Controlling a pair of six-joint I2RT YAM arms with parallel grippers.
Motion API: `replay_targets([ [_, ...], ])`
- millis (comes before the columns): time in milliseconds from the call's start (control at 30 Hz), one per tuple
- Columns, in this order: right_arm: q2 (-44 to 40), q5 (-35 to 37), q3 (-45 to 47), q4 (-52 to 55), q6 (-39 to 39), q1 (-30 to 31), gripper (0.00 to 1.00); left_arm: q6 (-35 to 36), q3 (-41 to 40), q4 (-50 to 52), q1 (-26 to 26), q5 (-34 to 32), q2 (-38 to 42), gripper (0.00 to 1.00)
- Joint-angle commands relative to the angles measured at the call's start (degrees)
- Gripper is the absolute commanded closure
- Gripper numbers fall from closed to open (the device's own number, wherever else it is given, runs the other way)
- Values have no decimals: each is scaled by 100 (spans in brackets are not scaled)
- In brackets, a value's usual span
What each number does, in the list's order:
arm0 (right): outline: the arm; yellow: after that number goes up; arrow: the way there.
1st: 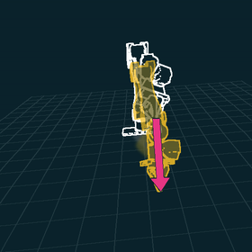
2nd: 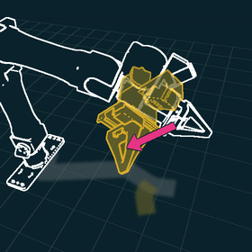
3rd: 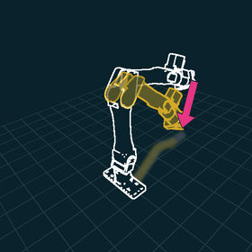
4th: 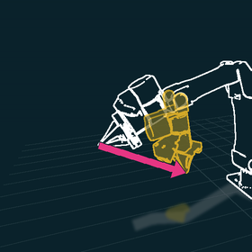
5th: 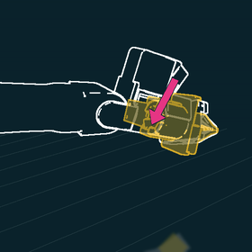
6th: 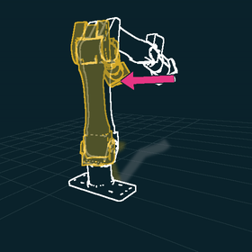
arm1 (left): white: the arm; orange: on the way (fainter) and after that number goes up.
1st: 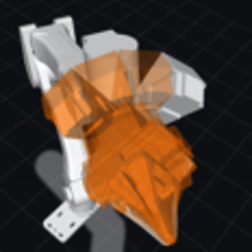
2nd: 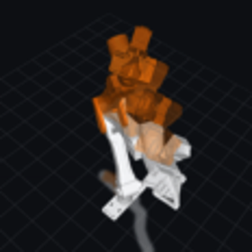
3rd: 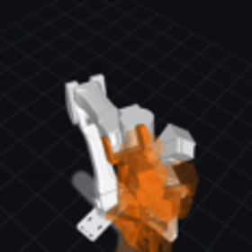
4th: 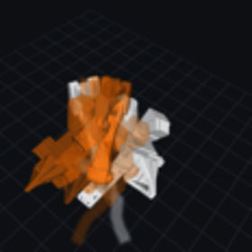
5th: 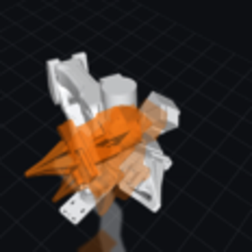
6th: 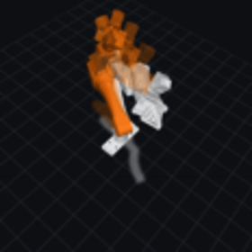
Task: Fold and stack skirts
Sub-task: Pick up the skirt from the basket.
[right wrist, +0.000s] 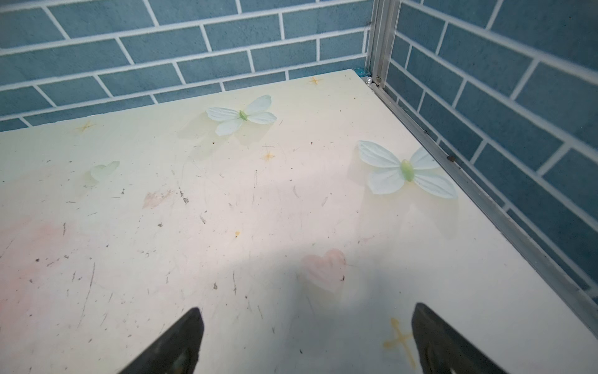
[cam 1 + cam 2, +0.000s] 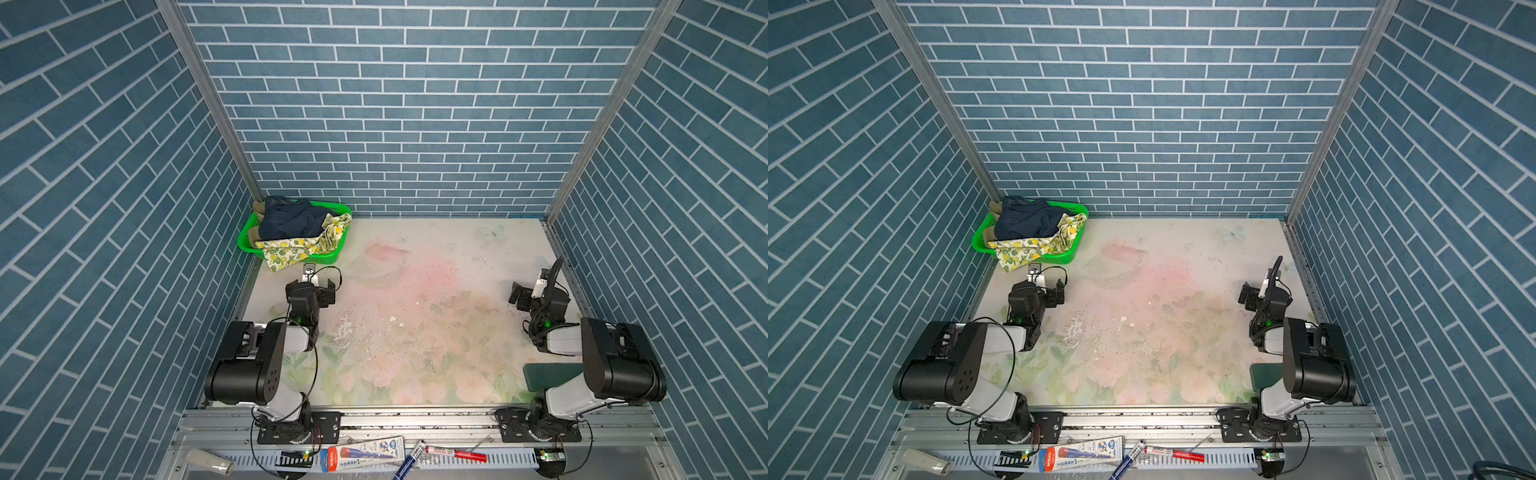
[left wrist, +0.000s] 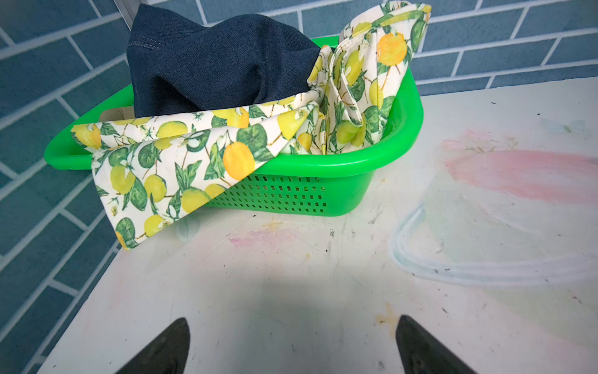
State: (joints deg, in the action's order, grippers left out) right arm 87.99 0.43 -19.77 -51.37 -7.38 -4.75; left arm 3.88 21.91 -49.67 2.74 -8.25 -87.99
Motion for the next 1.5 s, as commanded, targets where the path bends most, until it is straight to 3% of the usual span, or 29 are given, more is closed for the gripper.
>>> replay_targets([
  [0, 17, -16, -151, -35, 245, 25, 1, -1, -17, -91, -19, 39, 18, 0],
  [1133, 10, 271, -157, -16, 417, 227, 1, 11, 12, -58, 68, -115, 9, 0],
  [1467, -5, 564, 246, -769, 605, 470, 1, 294, -421, -913, 426, -644, 27, 0],
])
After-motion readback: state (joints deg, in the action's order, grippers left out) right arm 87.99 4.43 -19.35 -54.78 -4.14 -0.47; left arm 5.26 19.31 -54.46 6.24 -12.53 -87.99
